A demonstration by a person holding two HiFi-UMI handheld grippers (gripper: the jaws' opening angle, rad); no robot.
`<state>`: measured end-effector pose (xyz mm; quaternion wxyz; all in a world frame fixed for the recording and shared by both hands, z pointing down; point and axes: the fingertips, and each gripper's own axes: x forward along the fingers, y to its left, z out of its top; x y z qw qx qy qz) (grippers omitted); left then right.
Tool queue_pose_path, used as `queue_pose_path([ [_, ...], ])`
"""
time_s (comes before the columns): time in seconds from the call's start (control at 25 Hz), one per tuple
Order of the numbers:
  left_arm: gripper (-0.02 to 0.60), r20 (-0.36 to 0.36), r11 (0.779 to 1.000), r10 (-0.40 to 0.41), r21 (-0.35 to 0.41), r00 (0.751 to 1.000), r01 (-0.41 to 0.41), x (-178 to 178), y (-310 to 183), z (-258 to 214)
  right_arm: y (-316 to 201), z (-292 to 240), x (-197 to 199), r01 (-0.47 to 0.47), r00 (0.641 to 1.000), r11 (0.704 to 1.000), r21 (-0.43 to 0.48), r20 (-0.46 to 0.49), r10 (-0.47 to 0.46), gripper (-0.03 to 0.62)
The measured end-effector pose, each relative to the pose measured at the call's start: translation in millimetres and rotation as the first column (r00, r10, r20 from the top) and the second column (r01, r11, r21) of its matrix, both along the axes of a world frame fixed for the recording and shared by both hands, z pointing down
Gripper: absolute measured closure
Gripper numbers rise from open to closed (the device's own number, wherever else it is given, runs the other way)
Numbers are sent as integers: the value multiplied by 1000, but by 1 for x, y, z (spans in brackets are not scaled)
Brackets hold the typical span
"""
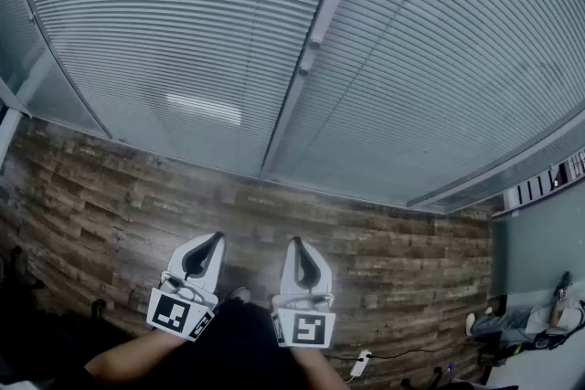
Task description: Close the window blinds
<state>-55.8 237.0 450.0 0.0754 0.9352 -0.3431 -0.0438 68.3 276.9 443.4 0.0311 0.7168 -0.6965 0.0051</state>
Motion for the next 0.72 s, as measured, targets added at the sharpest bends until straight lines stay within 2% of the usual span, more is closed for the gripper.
queue_pose_path([
  [0.28,581,9,1000,8,-25,1000,-8,15,8,20,3,-1,-1,32,999,999,22,-16,-32,595],
  [0.48,581,-10,1000,18,14,1000,-18,14,7,25,3,13,2,27,999,1000,14,38,-28,592],
  [0.6,581,-6,999,-3,-35,1000,3,8,6,47,0,32,3,21,999,1000,-10,25,-21,592],
  [0.72,581,12,1000,19,-17,1000,-19,11,11,47,-5,36,11,11,1000,1000,-4,21,-11,592],
])
